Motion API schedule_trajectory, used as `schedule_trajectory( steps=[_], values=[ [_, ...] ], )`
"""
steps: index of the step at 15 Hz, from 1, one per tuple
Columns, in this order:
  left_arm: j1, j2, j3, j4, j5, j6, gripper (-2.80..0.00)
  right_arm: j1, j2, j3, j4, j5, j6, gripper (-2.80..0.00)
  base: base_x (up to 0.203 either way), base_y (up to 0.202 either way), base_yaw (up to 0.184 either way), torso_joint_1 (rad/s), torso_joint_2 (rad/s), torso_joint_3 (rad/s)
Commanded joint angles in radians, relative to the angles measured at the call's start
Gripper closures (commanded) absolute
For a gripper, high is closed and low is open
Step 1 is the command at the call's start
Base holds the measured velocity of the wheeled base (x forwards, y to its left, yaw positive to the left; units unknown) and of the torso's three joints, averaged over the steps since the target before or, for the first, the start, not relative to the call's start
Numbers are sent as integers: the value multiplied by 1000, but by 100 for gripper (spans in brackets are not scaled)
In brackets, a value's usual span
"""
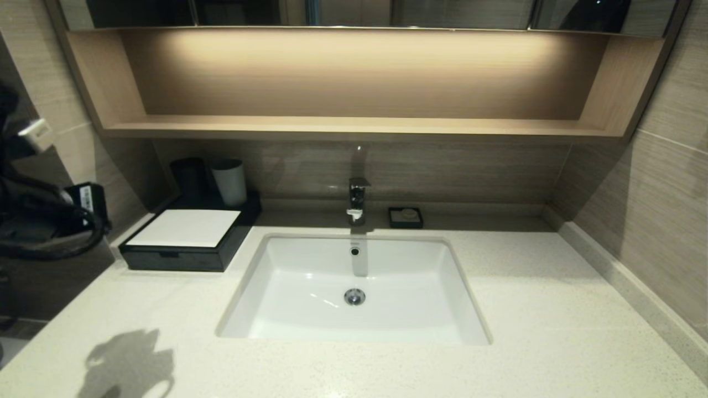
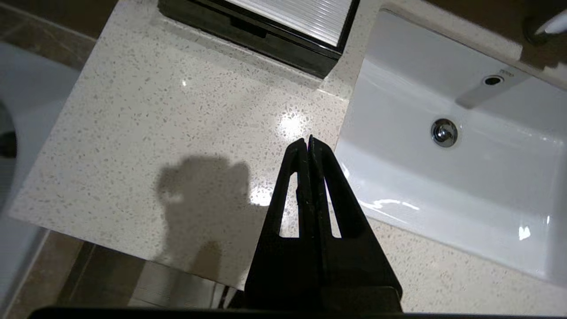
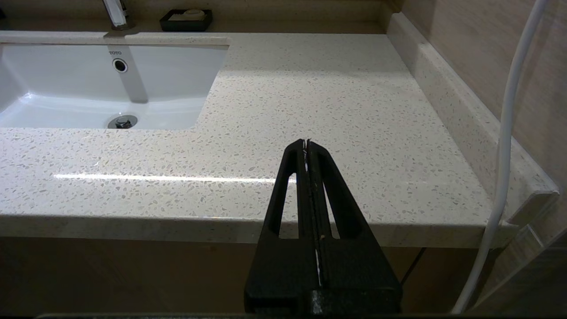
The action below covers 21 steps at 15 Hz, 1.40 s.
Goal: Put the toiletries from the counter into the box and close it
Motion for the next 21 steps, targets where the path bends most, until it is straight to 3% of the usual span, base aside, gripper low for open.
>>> schedule_trajectory(
  steps=[1, 5, 7, 13, 21],
  values=[
    [-34, -151, 113, -55, 1, 76, 0, 0, 1, 2, 0, 0, 0, 0, 0, 0, 0, 0, 0, 0],
    [-59, -323, 306, -239, 3, 196, 0, 0, 1, 2, 0, 0, 0, 0, 0, 0, 0, 0, 0, 0],
    [-60, -401, 362, -266, 6, 221, 0, 0, 1, 2, 0, 0, 0, 0, 0, 0, 0, 0, 0, 0],
    [-58, -595, 523, -266, 9, 226, 0, 0, 1, 2, 0, 0, 0, 0, 0, 0, 0, 0, 0, 0],
    [-44, -787, 655, -266, 77, 218, 0, 0, 1, 1, 0, 0, 0, 0, 0, 0, 0, 0, 0, 0]
  ],
)
